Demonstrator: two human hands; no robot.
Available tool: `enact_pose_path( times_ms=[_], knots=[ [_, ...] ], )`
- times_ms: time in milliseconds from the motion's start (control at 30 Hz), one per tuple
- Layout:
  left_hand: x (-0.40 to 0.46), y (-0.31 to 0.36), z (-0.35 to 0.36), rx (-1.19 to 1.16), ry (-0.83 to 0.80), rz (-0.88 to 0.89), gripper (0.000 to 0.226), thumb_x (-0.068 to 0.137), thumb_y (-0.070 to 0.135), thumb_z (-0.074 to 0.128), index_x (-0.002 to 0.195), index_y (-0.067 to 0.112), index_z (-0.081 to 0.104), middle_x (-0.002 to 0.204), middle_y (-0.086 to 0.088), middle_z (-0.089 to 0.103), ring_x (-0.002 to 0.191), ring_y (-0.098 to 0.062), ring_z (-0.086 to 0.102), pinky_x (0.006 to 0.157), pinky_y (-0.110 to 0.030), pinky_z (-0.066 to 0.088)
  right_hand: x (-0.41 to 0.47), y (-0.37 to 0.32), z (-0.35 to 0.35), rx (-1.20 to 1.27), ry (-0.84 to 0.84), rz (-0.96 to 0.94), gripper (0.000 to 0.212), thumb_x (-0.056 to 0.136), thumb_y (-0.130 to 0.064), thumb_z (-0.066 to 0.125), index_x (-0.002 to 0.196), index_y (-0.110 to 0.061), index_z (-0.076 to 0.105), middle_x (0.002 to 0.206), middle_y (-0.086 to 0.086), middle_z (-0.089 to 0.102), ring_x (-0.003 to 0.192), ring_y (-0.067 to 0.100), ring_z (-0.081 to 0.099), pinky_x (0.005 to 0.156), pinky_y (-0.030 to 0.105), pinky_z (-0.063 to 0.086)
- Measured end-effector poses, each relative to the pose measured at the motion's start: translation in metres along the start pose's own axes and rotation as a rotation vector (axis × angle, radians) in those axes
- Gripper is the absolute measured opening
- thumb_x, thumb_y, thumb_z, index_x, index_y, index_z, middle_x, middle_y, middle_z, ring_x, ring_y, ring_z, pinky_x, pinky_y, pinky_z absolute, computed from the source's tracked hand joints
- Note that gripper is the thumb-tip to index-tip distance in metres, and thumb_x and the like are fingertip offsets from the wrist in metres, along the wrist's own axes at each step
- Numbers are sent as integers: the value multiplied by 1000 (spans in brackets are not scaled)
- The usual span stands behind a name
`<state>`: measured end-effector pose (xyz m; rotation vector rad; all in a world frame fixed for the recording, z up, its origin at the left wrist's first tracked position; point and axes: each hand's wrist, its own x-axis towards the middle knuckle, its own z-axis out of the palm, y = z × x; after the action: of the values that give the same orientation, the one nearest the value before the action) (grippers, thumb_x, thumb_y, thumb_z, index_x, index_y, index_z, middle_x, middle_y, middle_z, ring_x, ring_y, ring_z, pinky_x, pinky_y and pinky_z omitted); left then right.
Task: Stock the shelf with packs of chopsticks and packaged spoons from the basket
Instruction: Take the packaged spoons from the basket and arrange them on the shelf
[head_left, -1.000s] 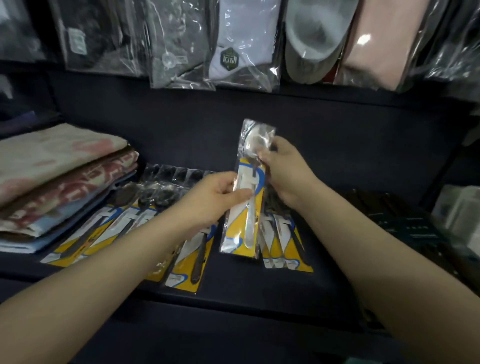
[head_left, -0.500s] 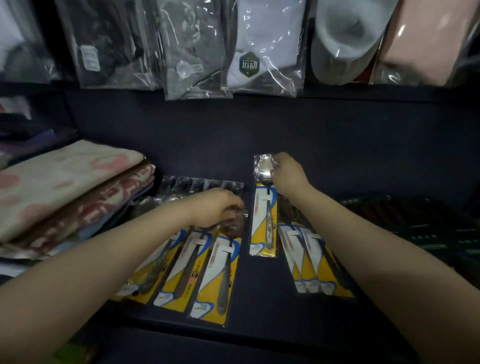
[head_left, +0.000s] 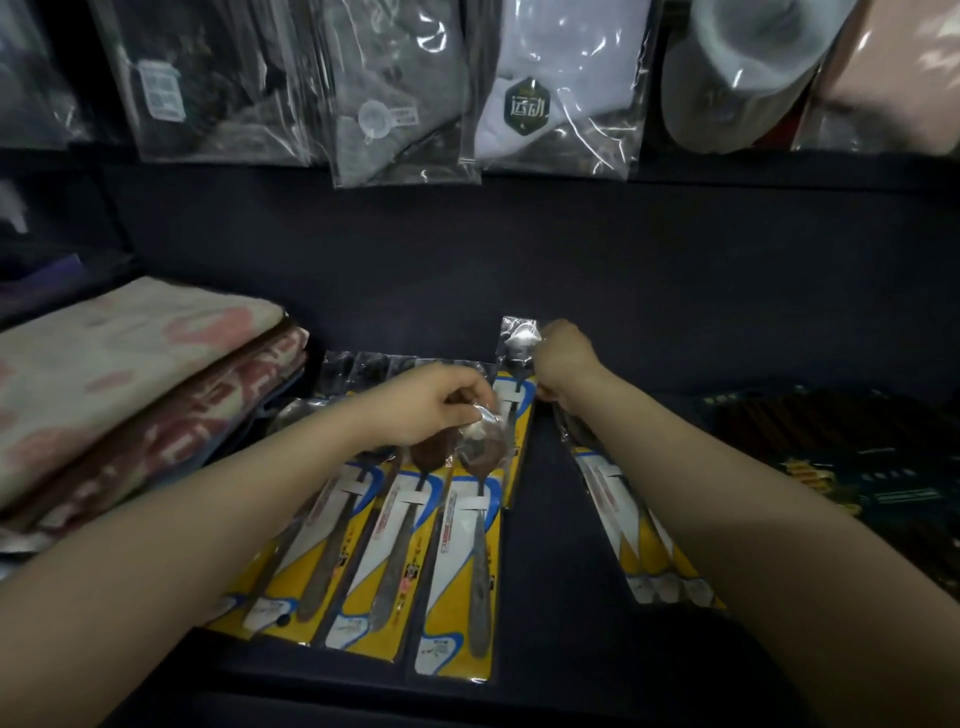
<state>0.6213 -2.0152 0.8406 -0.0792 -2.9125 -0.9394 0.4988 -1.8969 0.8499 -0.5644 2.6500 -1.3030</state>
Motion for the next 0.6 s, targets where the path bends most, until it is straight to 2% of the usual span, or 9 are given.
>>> enact_pose_path(
  times_ms=[33, 67, 100, 167, 267, 367, 433, 500, 600],
  knots=[
    [1, -1, 1, 9, -7, 6, 16, 88, 14, 56, 94, 28, 60, 99, 5, 65, 93, -10, 61, 88, -33, 50, 1, 1, 5, -30, -17, 8, 14, 88, 5, 41, 81, 0, 52, 84, 18, 52, 82, 27, 55, 54, 32, 43],
    [3, -1, 2, 25, -16, 11, 16, 88, 14, 56, 95, 28, 60, 100, 5, 65, 94, -11, 61, 88, -33, 50, 0, 2, 8, -78, -29, 10, 20, 89, 4, 41, 71, -5, 46, 84, 18, 54, 84, 27, 55, 59, 34, 45],
    [4, -2, 4, 49, -24, 10, 16, 88, 15, 55, 97, 27, 60, 99, 7, 64, 94, -10, 61, 88, -31, 50, 1, 3, 11, -127, -27, -4, 22, 90, 3, 43, 69, -6, 44, 88, 18, 55, 86, 27, 55, 64, 34, 45],
    [5, -3, 6, 90, -21, 12, 16, 89, 17, 54, 101, 25, 61, 97, 11, 61, 93, -8, 60, 85, -28, 50, 1, 5, 11, -166, -10, -20, 11, 90, 0, 45, 83, -2, 54, 96, 17, 58, 89, 28, 57, 68, 30, 41],
    [7, -2, 7, 110, -7, 26, 19, 89, 18, 53, 105, 23, 62, 104, 7, 63, 96, -9, 59, 86, -28, 49, 4, 7, 10, -259, 10, -20, 23, 88, -2, 44, 102, 4, 61, 112, 21, 64, 102, 35, 62, 71, 30, 43],
    [7, -1, 8, 137, -7, 34, 19, 89, 19, 53, 106, 21, 62, 108, 3, 63, 96, -9, 58, 87, -28, 49, 1, 9, 10, -325, 12, -31, 29, 86, -1, 44, 109, 3, 61, 119, 23, 62, 110, 36, 60, 84, 35, 49],
    [7, -1, 9, 151, -9, 25, 20, 90, 19, 53, 107, 20, 62, 108, 2, 63, 96, -10, 58, 86, -29, 49, -2, 11, 10, -333, 14, -26, 27, 86, 2, 43, 107, 6, 60, 119, 24, 61, 109, 37, 60, 86, 36, 49],
    [8, -1, 10, 145, 1, 10, 20, 90, 19, 52, 108, 21, 61, 109, 3, 63, 96, -9, 58, 84, -26, 48, -5, 10, 7, -322, 25, -25, 18, 88, 3, 42, 95, 6, 58, 117, 24, 61, 106, 37, 61, 78, 35, 49],
    [7, 0, 10, 108, 23, -10, 20, 90, 18, 51, 108, 21, 60, 102, 9, 61, 90, -6, 57, 74, -15, 45, -7, 6, 3, -304, 32, -11, 15, 88, 3, 43, 90, 4, 57, 111, 23, 63, 100, 37, 63, 73, 33, 49]
  ],
)
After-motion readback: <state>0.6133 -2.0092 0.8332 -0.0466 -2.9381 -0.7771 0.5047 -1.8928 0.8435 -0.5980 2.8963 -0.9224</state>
